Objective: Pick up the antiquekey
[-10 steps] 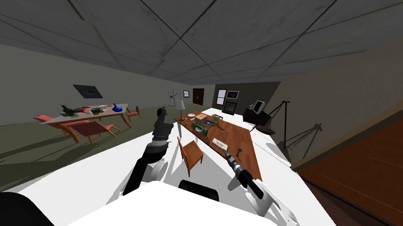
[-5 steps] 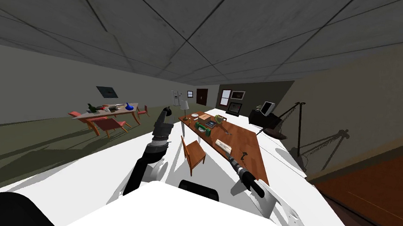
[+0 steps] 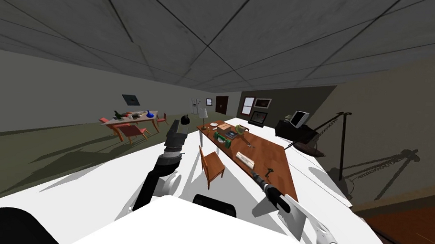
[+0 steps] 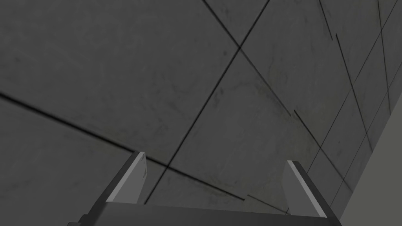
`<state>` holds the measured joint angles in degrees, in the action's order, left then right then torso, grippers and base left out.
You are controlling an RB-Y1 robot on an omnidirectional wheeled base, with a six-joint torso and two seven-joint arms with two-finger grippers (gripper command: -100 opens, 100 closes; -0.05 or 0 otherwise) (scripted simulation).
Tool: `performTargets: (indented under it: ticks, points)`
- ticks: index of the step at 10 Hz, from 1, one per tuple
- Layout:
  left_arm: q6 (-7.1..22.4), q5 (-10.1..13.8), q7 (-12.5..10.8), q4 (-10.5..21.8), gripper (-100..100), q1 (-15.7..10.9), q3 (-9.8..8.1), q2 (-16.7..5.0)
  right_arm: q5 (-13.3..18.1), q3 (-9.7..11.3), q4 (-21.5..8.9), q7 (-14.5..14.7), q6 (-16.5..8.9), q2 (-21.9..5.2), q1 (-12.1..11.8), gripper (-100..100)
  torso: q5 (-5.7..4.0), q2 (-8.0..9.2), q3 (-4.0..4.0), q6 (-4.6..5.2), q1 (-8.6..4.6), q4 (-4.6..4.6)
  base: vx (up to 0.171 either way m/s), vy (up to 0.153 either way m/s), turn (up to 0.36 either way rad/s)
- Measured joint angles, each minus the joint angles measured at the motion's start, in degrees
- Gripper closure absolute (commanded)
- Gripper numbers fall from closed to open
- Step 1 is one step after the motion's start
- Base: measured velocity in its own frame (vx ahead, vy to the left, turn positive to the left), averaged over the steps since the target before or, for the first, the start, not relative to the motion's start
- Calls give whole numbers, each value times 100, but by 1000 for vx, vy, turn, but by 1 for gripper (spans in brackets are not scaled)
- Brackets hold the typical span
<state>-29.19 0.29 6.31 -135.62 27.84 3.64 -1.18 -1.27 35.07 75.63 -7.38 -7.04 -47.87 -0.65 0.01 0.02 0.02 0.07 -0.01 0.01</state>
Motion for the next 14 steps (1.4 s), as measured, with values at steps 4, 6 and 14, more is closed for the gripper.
performTargets:
  ticks: [4, 6, 14]
  points:
    - [0, 0, 0, 0, 0, 1, 0, 0, 39, 237, -514, 38, -299, -364, 159, -100, -1, 0, 0, 3, 0, 0, -6, 9, 116]
    - [0, 0, 0, 0, 0, 0, 0, 0, 37, 395, -709, 49, -526, -611, 272, -100, 1, 1, 1, 1, 2, 1, -8, 11, 136]
    - [0, 0, 0, 0, 0, 1, -1, 0, -12, 914, -1680, 111, -911, -1183, 757, 0, -2, -1, 0, 6, -1, 0, 0, 9, 102]
